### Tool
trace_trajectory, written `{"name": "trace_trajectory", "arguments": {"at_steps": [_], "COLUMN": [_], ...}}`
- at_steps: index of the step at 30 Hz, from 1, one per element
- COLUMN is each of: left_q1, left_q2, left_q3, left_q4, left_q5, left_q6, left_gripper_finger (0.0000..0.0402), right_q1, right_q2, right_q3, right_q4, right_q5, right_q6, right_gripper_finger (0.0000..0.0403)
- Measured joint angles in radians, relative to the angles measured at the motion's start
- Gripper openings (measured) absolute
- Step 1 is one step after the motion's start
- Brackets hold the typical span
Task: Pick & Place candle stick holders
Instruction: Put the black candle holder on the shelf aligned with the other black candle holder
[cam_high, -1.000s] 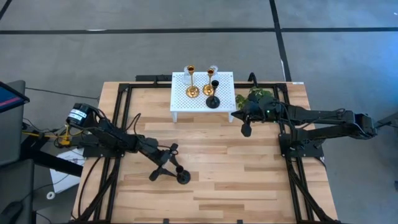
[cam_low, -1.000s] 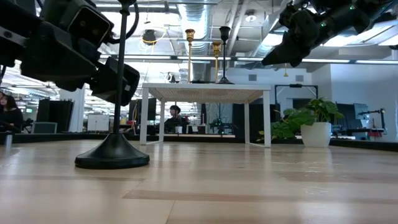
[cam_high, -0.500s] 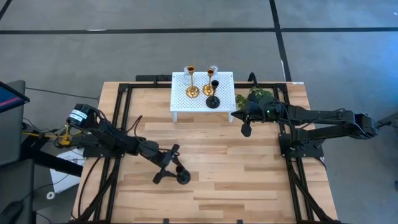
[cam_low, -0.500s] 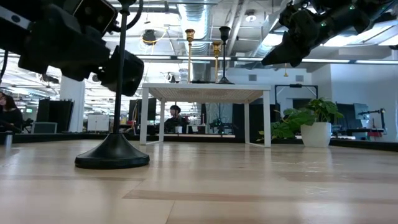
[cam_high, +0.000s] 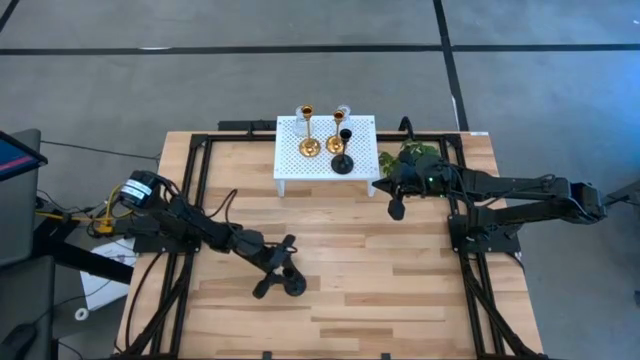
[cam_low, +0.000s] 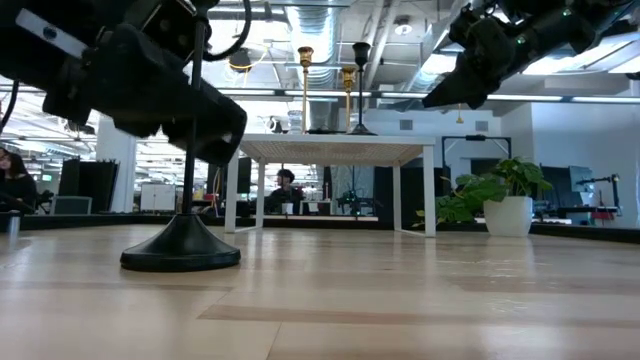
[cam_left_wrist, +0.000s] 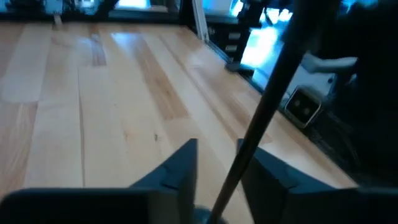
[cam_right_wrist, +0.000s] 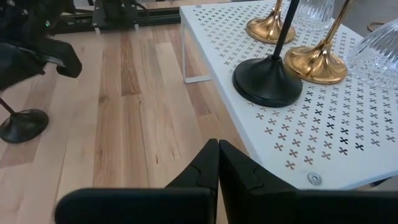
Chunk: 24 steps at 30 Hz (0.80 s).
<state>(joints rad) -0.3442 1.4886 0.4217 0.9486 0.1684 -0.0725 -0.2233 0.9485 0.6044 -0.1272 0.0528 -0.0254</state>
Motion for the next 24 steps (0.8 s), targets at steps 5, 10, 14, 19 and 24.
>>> {"name": "trace_trajectory", "arguments": {"at_steps": [5, 10, 14, 19, 24], "left_q1": [-0.002, -0.003, -0.002, -0.001, 0.006], "left_q2": [-0.031, -0.053, -0.086, -0.203, -0.341], "left_q3": [-0.004, -0.002, -0.002, 0.001, 0.072], "left_q4": [-0.004, -0.05, -0.102, -0.216, -0.525], "left_q5": [-0.007, -0.116, -0.184, -0.253, -0.386], "left_q6": [-0.009, -0.057, -0.088, -0.081, -0.081], "left_gripper_finger": [0.004, 0.0014, 0.0014, 0.0012, 0.0011], "right_q1": [0.0, 0.0, 0.0, 0.0, 0.0], "right_q2": [0.0, 0.0, 0.0, 0.0, 0.0], "right_q3": [0.0, 0.0, 0.0, 0.0, 0.0], "right_q4": [-0.001, -0.004, -0.012, -0.015, -0.016], "right_q5": [0.0, 0.0, 0.0, 0.0, 0.0], "right_q6": [0.0, 0.0, -0.001, -0.003, -0.008], "right_gripper_finger": [0.0, 0.0, 0.0, 0.0, 0.0]}}
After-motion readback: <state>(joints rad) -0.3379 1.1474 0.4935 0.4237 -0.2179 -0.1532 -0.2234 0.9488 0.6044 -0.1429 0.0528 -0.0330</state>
